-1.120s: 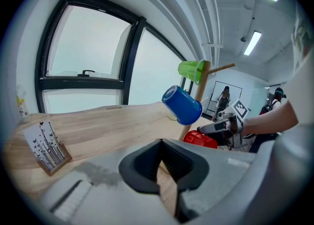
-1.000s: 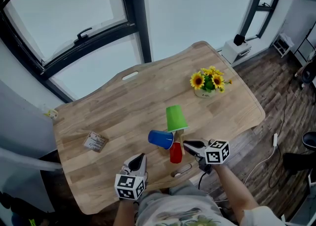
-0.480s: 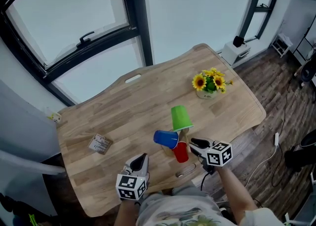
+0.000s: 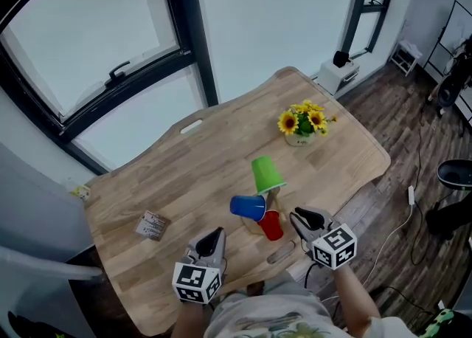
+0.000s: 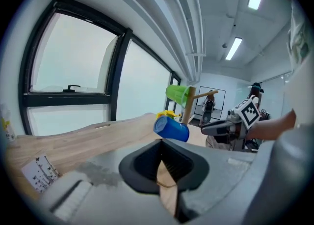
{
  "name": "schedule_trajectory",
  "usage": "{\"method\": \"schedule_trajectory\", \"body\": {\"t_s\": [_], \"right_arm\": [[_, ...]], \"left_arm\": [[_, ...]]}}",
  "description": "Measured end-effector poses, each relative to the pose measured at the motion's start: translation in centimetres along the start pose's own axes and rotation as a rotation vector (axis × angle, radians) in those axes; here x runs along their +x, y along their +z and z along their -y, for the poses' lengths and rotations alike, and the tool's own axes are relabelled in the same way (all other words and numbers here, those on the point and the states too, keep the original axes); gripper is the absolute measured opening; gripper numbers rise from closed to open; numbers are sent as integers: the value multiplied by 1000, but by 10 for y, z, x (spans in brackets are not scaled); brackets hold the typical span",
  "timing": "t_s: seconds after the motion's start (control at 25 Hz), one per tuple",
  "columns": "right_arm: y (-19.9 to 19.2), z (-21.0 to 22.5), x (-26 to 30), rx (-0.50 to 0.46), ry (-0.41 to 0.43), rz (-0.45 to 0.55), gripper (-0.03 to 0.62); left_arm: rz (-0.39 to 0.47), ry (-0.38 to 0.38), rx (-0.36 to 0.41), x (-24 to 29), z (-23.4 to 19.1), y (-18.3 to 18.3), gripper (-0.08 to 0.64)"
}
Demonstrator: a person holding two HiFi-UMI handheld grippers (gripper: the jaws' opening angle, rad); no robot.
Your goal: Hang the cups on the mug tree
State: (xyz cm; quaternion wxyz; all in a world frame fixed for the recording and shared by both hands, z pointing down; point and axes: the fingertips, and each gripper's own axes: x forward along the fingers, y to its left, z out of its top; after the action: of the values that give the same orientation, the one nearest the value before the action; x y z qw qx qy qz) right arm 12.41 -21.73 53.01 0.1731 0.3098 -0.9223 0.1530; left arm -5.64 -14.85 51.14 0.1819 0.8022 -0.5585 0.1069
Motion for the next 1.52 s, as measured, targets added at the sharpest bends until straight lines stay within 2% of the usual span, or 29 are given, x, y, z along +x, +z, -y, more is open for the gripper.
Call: {"method": "schedule_trajectory", "body": {"t_s": [0.12,0.24,0.48,0.68,1.2,1.52], "right_arm": [[14,-12,-14,-32,-25,47,55],[25,-26,-24,-70,-46,85,0],[32,-54,-34,-138,-84,95,0],[32,-68,-35,-158,-88,91,-2],[33,-76,-41,-176,-97,88,-2],[40,-84,-40,-188,-72,110,-2]], "left_arm": [[8,-40,35,0,9,7,5],[10,-80,57,0,18,10,5],[24,-153,55,1,35,13,5],[37,-205,67,2,51,20,5],[70,-223,87,0,65,38,5],[82,-222,90,-3,71,41,5]]}}
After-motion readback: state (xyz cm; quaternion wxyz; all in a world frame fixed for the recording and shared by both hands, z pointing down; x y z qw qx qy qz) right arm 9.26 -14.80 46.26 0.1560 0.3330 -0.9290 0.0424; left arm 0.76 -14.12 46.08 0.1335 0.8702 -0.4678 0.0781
